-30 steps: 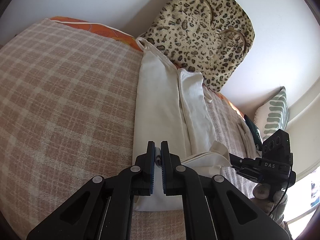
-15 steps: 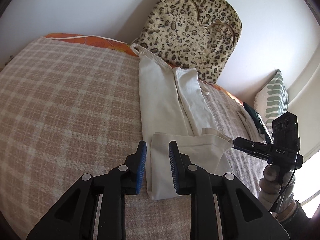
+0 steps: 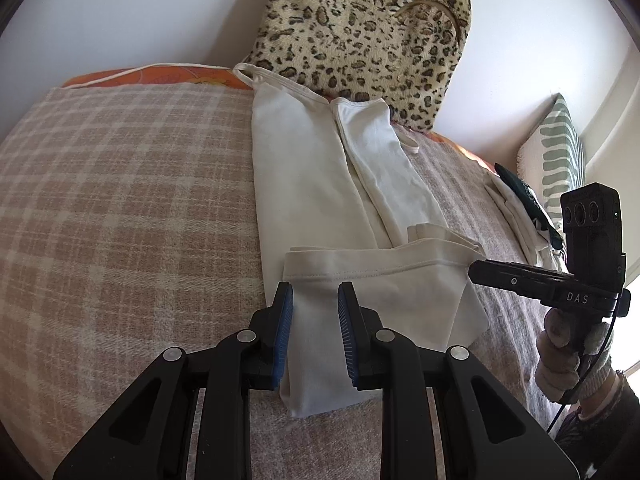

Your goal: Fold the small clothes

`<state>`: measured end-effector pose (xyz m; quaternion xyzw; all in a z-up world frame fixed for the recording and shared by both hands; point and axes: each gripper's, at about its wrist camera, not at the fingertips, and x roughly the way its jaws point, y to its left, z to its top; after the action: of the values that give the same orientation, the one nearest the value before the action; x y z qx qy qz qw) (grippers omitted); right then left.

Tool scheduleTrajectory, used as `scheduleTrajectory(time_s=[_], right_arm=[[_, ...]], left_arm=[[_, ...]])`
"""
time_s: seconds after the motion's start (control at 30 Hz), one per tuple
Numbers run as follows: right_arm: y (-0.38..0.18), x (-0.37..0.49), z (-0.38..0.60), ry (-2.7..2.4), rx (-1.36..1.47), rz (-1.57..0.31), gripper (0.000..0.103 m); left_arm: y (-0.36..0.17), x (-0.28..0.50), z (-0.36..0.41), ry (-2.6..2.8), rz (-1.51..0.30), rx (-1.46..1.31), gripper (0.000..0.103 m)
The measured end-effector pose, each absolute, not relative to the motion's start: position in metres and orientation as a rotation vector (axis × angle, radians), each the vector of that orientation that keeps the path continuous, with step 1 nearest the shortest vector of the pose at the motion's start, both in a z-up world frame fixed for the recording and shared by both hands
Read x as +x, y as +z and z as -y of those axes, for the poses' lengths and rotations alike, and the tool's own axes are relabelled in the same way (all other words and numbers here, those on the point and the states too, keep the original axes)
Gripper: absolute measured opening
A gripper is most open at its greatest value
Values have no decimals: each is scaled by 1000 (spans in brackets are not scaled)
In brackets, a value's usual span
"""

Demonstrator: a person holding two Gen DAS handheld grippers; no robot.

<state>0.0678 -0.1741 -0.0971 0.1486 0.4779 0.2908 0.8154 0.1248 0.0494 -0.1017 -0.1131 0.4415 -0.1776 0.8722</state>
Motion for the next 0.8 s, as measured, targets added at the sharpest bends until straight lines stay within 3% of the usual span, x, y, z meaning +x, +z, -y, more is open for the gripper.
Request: scheduleTrajectory(time_s=[0.33,0.7,0.77,0.8], right_arm=[[-99,80,148,558,148,-981,32],[-103,81,156,562,211,-1004,36],[-102,80,155,562,211,-1007,32],[-102,79,154,561,209,-1008,26]], left_arm=[[-108,131,-46,-342,-934,-208,21],[-110,130,-36,-332,-914,-148,22],[-110,129,-35,-331,-906,-139,19],[-110,129,-35,-327,-902,-138,11]])
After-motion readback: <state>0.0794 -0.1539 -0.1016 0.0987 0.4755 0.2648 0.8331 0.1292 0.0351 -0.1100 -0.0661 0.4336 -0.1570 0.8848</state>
